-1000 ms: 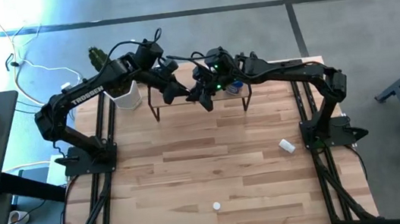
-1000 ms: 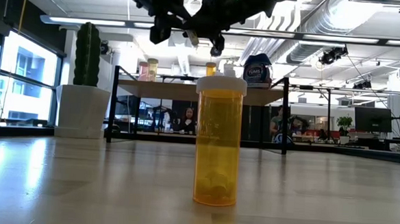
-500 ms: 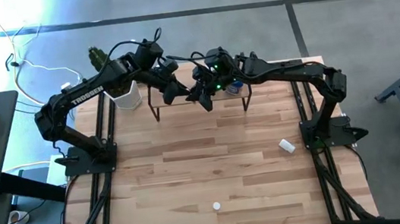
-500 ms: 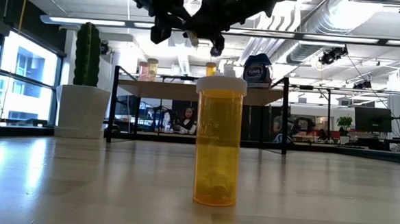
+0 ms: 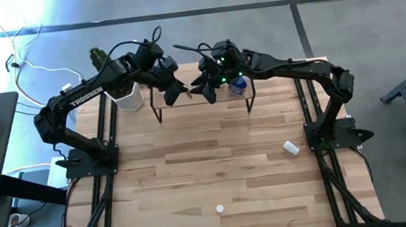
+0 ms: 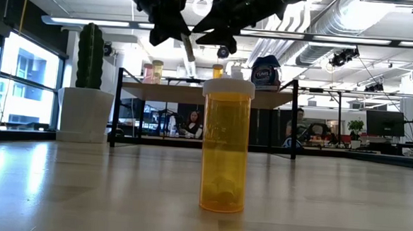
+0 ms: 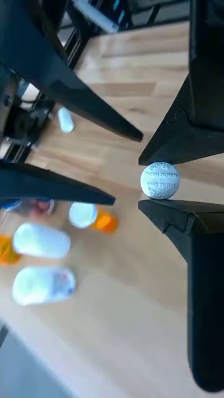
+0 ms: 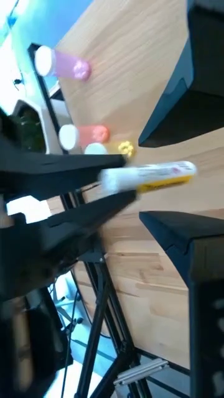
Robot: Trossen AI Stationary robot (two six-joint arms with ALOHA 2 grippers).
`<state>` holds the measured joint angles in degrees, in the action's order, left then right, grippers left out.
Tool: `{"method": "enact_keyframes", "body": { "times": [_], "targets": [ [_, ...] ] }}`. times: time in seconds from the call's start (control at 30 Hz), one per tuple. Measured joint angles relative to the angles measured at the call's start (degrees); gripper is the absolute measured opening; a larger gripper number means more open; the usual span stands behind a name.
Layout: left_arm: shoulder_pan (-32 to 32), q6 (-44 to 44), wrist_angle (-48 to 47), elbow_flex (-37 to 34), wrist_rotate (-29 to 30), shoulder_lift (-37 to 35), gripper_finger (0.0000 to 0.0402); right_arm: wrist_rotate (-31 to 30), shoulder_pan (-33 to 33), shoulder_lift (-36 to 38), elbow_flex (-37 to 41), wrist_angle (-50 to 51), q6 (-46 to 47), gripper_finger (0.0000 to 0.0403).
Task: Pick and place medicine bottles onto shelf by color
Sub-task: Put the top white pill bottle on the shelf
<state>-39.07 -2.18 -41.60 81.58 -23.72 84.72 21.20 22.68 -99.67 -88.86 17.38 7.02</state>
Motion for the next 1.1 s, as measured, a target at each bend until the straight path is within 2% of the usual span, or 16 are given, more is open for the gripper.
{"method": "enact_keyframes", "body": {
  "times": [0.23,0.43,0.57,0.67,1.1],
  "targets": [
    [-2.73,3.44,0.22,0.02,2.41,-0.39,0.0074,1.55,1.61,0.08,0.0,0.26,0.01,0.0169],
    [-5.95,9.52,0.84,0.02,2.62,-0.39,0.0074,1.68,3.02,0.08,0.0,0.24,0.01,0.0169],
    [-7.74,12.92,1.6,0.12,4.87,-0.39,0.0074,1.68,3.94,0.08,0.0,-0.4,0.01,0.0169],
    [-9.23,14.97,0.66,1.75,6.7,-0.35,0.0074,1.7,4.42,0.08,0.0,-1.21,0.01,0.0169],
    [-14.27,18.52,-2.22,10.82,8.24,-0.17,0.0074,1.72,6.26,0.08,0.0,-2.25,0.47,0.0169]
  ]
}}
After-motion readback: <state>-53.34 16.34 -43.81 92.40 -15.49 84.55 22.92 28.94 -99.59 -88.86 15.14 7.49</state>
